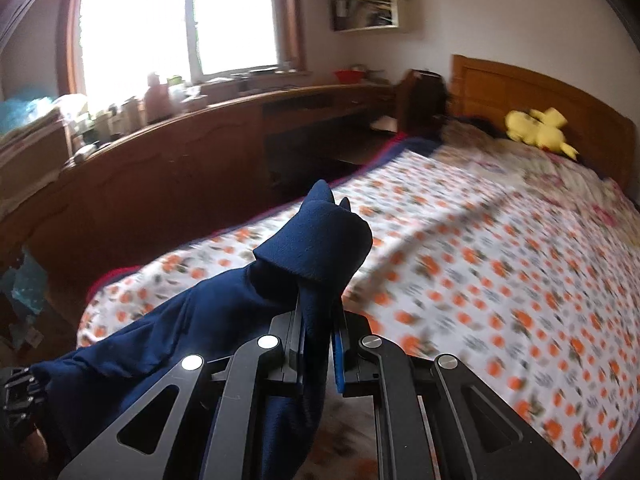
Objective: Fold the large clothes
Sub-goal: 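Lift the blazer bundle with the left gripper and carry it off the bed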
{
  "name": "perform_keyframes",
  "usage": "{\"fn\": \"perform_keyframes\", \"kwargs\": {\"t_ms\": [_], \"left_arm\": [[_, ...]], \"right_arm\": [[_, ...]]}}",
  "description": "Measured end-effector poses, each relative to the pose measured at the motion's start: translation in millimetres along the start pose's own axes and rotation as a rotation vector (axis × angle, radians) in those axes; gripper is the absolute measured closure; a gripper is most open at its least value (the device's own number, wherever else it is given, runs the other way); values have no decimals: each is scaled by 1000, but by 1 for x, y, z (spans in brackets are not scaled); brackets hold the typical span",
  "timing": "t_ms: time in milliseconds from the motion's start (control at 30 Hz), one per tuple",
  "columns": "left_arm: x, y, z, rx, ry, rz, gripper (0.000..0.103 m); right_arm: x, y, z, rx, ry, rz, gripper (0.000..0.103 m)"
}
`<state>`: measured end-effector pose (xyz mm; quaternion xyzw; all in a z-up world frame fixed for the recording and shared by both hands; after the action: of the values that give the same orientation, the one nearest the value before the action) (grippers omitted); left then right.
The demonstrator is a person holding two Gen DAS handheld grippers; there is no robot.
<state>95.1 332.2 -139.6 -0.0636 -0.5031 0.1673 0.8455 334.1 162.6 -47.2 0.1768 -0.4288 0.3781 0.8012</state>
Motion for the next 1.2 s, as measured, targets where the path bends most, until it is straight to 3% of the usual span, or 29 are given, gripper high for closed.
{"fn": "perform_keyframes", "kwargs": {"t_ms": [400, 533, 633, 700, 833, 967, 1200], "left_arm": [[49, 126, 45, 233, -76, 82, 98], [51, 164, 51, 311, -65, 115, 98], [38, 192, 45, 334, -13, 156, 98], [25, 199, 40, 357, 9, 163, 97], [15, 214, 44, 371, 29, 195, 94], [6, 217, 58, 424, 36, 166, 94], [4, 175, 84, 417, -6, 126, 94]], "right_arm": [[57, 112, -57, 151, -27, 38, 94], [49, 140, -82, 184, 4, 48, 94], [29, 154, -109, 171, 83, 65, 92], [12, 160, -123, 122, 138, 98, 90], [-5, 153, -129, 74, 188, 104, 73], [-10, 144, -107, 74, 160, 138, 72], [-23, 141, -45, 139, 85, 148, 72]]}}
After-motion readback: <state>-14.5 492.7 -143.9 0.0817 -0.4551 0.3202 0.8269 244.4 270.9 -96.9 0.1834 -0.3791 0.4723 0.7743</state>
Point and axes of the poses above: each gripper's, at about its wrist camera, not at the fingertips, and z roughly against the way its jaws point, y to its left, x to its top, the point moved 3 cm from there along -z, roughly the way its jaws point, and after that the axes turned 7 degrees about z, right-handed, at the moved point
